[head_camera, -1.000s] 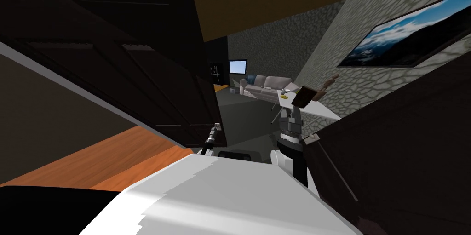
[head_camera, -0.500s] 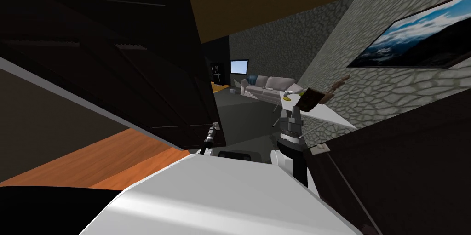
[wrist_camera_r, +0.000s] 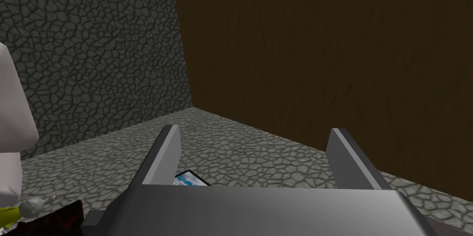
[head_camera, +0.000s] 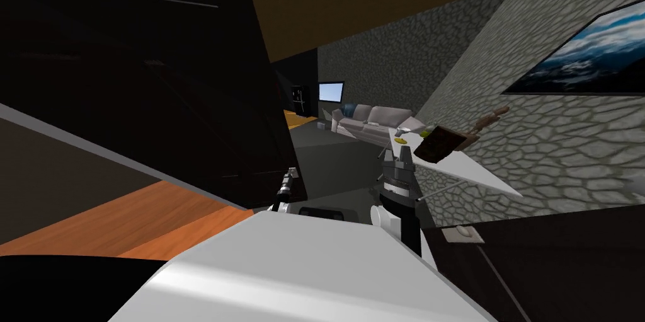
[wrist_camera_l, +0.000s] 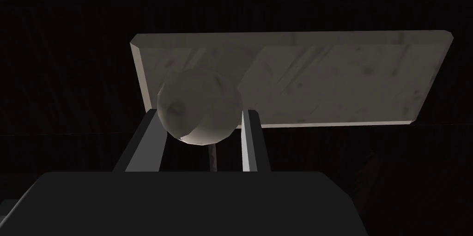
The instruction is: Push the door open
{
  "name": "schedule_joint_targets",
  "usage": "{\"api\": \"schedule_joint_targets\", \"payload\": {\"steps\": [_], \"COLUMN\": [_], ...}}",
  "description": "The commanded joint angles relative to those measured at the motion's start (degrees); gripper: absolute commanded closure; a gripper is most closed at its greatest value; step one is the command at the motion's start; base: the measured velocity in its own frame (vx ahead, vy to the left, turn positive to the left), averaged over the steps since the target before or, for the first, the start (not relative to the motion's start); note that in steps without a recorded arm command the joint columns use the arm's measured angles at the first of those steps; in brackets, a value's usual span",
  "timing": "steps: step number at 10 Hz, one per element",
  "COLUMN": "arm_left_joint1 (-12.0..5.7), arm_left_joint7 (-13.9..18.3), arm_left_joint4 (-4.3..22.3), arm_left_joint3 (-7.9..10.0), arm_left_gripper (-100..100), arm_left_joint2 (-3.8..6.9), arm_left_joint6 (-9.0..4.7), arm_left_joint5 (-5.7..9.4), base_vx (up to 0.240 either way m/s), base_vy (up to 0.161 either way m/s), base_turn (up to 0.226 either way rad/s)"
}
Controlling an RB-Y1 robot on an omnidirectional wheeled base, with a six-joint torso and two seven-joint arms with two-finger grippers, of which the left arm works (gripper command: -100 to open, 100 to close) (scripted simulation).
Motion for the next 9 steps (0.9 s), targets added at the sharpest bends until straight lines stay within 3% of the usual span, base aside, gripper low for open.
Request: {"api": "schedule_joint_targets", "payload": {"steps": [1,5,6,9], "arm_left_joint1": [-0.29,-0.74,-0.57,-0.65], "arm_left_joint7": [-0.26,-0.9,-0.77,-1.32], "arm_left_joint4": [-0.32,0.11,0.47,0.57], "arm_left_joint3": [1.68,3.97,3.85,5.93], "arm_left_gripper": [100,100,100,100], "arm_left_joint2": [-0.01,-1.3,-0.81,-0.11], "arm_left_joint6": [0.09,0.18,0.04,-0.03], "arm_left_joint5": [0.69,1.64,1.57,2.66], "base_vx": [0.239,0.178,0.072,0.199], "base_vy": [-0.067,-0.079,-0.034,-0.028], "base_turn": [0.08,0.068,0.05,0.052]}}
